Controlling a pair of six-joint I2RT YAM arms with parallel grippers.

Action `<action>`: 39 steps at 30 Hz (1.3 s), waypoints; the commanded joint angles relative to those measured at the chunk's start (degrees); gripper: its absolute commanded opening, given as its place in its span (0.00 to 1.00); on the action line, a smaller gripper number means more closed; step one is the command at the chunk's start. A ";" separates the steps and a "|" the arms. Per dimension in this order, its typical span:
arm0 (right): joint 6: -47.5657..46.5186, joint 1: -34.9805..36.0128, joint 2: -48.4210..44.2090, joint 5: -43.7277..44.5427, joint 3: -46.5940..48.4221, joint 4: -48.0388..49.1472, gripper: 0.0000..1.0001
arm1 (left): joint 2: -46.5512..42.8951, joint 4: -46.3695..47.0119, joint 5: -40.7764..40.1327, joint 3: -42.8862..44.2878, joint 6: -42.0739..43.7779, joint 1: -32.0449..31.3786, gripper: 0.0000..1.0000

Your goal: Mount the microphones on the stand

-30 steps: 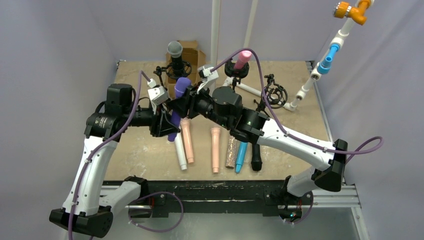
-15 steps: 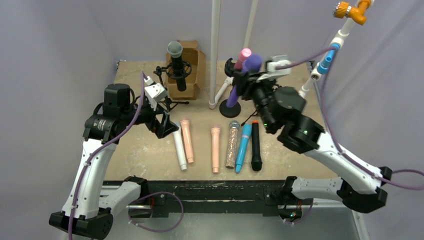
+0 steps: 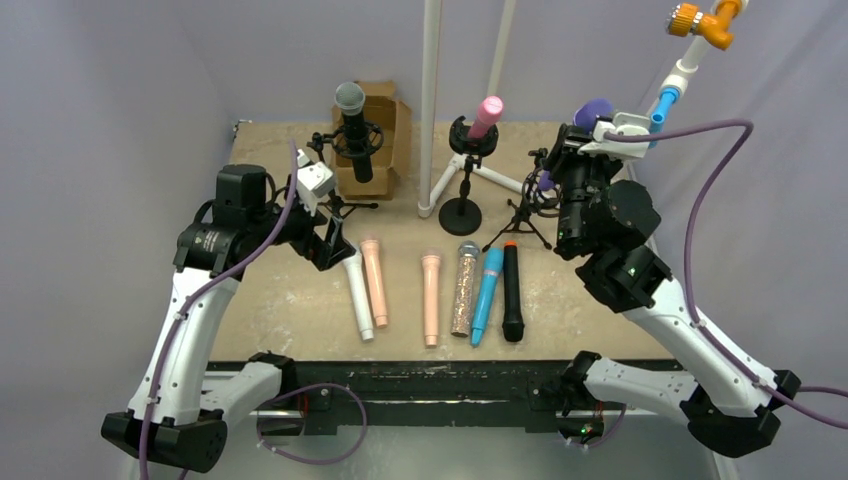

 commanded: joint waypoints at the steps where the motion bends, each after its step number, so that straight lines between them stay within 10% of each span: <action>1: -1.19 -2.17 -0.51 1.41 -1.53 2.25 0.00 | 0.62 1.28 -1.43 -0.13 -1.14 0.42 1.00; 27: 4.87 -6.05 -1.91 -0.22 -12.43 4.45 0.16 | -0.39 2.88 -5.10 -2.21 -1.96 0.51 1.00; 34: 9.31 -6.27 -1.81 -4.01 -10.24 -1.51 0.82 | -0.30 4.00 -9.06 -2.34 -3.76 0.51 1.00; 39: 12.88 -6.25 -1.90 -7.68 -4.94 -9.71 0.99 | -0.35 5.18 -12.33 -2.48 -5.23 0.65 1.00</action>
